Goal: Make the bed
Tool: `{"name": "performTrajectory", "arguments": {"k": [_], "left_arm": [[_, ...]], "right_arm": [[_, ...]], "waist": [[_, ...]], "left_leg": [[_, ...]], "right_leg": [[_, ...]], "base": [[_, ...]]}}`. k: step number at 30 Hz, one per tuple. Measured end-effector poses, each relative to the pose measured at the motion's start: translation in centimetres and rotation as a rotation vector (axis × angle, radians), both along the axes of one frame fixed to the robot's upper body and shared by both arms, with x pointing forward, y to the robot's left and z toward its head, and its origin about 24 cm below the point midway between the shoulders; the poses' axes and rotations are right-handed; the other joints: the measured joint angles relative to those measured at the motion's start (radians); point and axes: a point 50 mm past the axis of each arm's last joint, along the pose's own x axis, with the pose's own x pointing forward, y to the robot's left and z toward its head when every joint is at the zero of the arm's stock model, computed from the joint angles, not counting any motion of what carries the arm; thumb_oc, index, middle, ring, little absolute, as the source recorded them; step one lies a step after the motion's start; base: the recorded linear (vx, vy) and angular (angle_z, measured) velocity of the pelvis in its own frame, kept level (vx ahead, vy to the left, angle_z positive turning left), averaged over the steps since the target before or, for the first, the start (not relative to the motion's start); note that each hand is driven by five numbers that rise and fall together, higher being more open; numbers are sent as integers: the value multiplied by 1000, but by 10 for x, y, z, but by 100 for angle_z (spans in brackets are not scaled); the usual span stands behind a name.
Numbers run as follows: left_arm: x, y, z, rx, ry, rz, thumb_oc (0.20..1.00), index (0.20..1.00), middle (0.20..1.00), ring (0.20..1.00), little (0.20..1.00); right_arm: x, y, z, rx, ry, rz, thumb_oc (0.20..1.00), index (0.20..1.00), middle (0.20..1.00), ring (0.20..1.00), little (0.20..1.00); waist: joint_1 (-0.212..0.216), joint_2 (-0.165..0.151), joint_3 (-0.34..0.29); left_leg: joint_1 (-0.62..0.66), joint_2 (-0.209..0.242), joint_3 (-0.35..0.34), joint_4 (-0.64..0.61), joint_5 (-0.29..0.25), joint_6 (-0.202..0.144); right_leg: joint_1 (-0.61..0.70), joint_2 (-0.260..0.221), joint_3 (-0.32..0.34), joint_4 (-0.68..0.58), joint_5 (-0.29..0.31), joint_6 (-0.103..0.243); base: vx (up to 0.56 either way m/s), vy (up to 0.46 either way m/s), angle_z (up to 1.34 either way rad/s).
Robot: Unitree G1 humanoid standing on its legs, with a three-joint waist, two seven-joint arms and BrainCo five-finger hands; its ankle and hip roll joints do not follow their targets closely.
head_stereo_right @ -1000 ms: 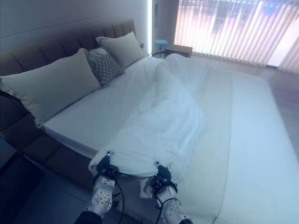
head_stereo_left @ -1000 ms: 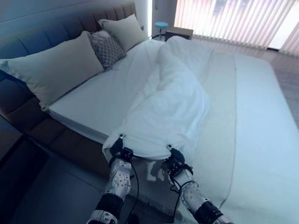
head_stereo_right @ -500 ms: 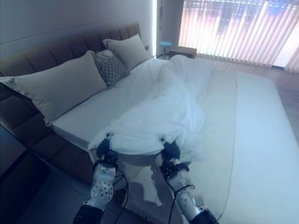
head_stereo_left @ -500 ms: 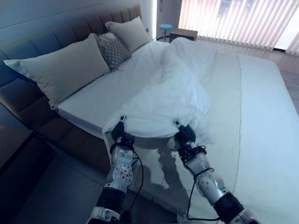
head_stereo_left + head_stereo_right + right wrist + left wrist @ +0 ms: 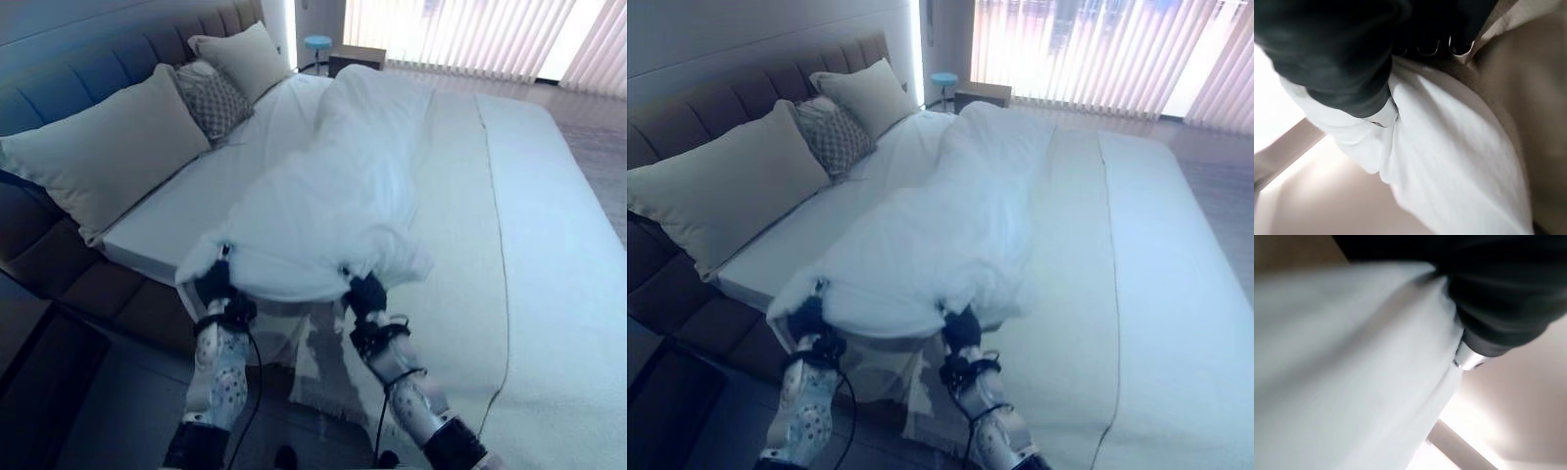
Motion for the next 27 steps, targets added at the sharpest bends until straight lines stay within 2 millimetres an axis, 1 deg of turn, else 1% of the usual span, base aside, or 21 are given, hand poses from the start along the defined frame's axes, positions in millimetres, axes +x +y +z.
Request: {"name": "performTrajectory", "arguments": {"k": [1,2,3,4,5,6,7,9,10,11,12,14,15,19,22,23,25,27], "left_arm": [[-7,0,-13,-15,68,22,200,200,200,200,200],[-15,-5,-36,-34,180,36,200,200,200,200,200],[-18,-7,-44,-42,232,32,200,200,200,200,200],[-24,-7,-51,-52,270,32,200,200,200,200,200],[-31,-7,-58,-52,307,34,200,200,200,200,200],[-27,-8,-59,-49,315,26,200,200,200,200,200],[-31,-10,-67,-54,355,26,200,200,200,200,200],[-28,-12,-67,-62,353,20,200,200,200,200,200],[-30,-13,-68,-65,362,21,200,200,200,200,200],[-27,-15,-69,-60,366,14,200,200,200,200,200],[-22,-17,-70,-38,378,-9,200,200,200,200,200],[-16,-21,-69,-22,383,-33,200,200,200,200,200],[-10,-23,-70,6,395,-52,200,200,200,200,200],[-1,-24,-67,22,397,-56,200,200,200,200,200],[2,-25,-67,28,407,-57,200,200,200,200,200],[6,-25,-65,35,404,-54,200,200,200,200,200],[9,-25,-62,56,398,-57,200,200,200,200,200],[14,-22,-57,84,380,-52,200,200,200,200,200]], "right_arm": [[-11,1,-16,-11,81,18,200,200,200,200,200],[-22,-1,-36,-20,201,21,200,200,200,200,200],[-27,-2,-45,-22,263,13,200,200,200,200,200],[-32,-3,-51,-26,313,11,200,200,200,200,200],[-36,-5,-57,-38,345,11,200,200,200,200,200],[-35,-6,-59,-52,351,13,200,200,200,200,200],[-35,-9,-64,-89,371,20,200,200,200,200,200],[-33,-11,-66,-118,374,26,200,200,200,200,200],[-32,-12,-65,-121,370,25,200,200,200,200,200],[-31,-14,-66,-152,364,31,200,200,200,200,200],[-25,-16,-66,-202,347,47,200,200,200,200,200],[-17,-20,-65,-258,333,58,200,200,200,200,200],[-11,-23,-65,-302,324,65,200,200,200,200,200],[1,-25,-59,-344,289,64,200,200,200,200,200],[3,-25,-58,-351,285,60,200,200,200,200,200],[7,-25,-55,-355,271,53,200,200,200,200,200],[11,-25,-52,-362,257,52,200,200,200,200,200],[20,-20,-43,-375,205,77,200,200,200,200,200]], "waist": [[8,-2,-1],[17,-3,-3],[21,-4,-1],[32,-10,3],[49,-10,3],[45,-10,3],[46,-3,6],[43,4,9],[42,9,12],[42,23,18],[37,30,20],[32,47,30],[32,59,38],[25,84,60],[22,90,69],[21,88,83],[21,85,92],[22,80,110]], "left_leg": [[-6,6,-3,-4,2,-4],[-23,10,-31,-5,8,-5],[-34,11,-46,-4,13,-9],[-56,17,-48,-7,20,-18],[-68,22,-46,-13,26,-22],[-72,21,-50,-11,28,-23],[-79,22,-54,-9,29,-25],[-85,24,-56,-9,28,-26],[-92,24,-60,-8,28,-27],[-110,23,-78,-5,31,-30],[-139,23,-93,5,32,-32],[-165,23,-105,6,34,-35],[-187,24,-105,7,46,-35],[-222,31,-104,6,53,-40],[-232,33,-103,6,53,-41],[-238,34,-101,4,53,-41],[-253,34,-100,2,53,-41],[-257,34,-97,3,54,-41]], "right_leg": [[11,10,-6,-24,13,-3],[29,40,29,-61,14,-7],[26,48,36,-74,20,-17],[8,54,29,-96,35,-29],[16,64,29,-131,52,-34],[24,70,27,-151,61,-35],[26,72,21,-160,63,-35],[22,74,12,-160,59,-36],[21,75,8,-160,57,-35],[10,75,-6,-160,56,-35],[-6,75,-24,-160,56,-35],[-23,77,-39,-160,58,-38],[-41,79,-47,-160,61,-41],[-77,86,-49,-160,64,-45],[-87,87,-49,-160,64,-45],[-95,88,-47,-160,64,-45],[-112,88,-46,-160,66,-47],[-116,88,-44,-160,66,-47]], "base": [[6,-61,23],[-24,-33,48],[-24,-61,45],[-26,-41,13],[-34,-45,-2],[-25,-15,5],[-11,-12,10],[-45,-15,8],[-114,-21,23],[-97,-21,35],[-72,-26,39],[-37,-25,30],[-46,-15,16],[-21,-3,1],[-3,1,-1],[-4,2,-5],[-2,3,-2],[0,0,0]]}}
